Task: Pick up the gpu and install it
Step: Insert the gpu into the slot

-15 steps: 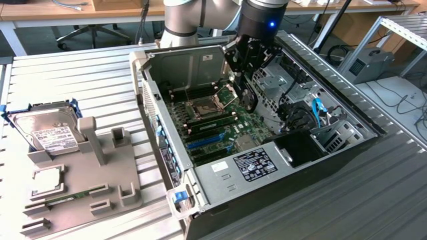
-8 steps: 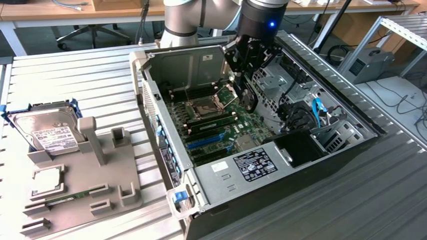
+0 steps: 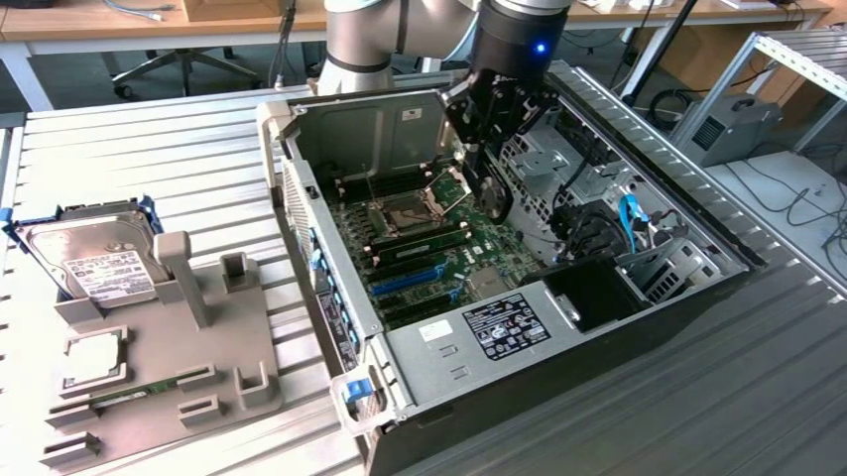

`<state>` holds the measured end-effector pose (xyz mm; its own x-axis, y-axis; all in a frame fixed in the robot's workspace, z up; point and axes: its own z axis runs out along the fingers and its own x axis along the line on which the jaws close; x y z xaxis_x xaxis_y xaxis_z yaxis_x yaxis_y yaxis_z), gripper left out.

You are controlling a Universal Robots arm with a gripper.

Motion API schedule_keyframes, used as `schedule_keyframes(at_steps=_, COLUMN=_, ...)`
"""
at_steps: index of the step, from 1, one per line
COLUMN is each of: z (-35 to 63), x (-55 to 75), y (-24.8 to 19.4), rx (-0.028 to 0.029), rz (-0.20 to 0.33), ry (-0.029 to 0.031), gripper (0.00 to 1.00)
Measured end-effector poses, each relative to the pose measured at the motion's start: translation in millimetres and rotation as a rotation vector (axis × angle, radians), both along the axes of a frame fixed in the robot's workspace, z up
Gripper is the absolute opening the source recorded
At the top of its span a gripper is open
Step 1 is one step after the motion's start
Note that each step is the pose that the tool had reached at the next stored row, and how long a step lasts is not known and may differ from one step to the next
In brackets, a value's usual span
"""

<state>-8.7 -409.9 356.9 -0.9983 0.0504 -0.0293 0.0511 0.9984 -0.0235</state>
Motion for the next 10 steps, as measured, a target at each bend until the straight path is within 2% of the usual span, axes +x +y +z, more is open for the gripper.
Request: schedule_keyframes(at_steps=10, z=0.0, x=0.0, y=0.0, rx=0.0001, rz=0.030, ry=0.0000, gripper=0.26)
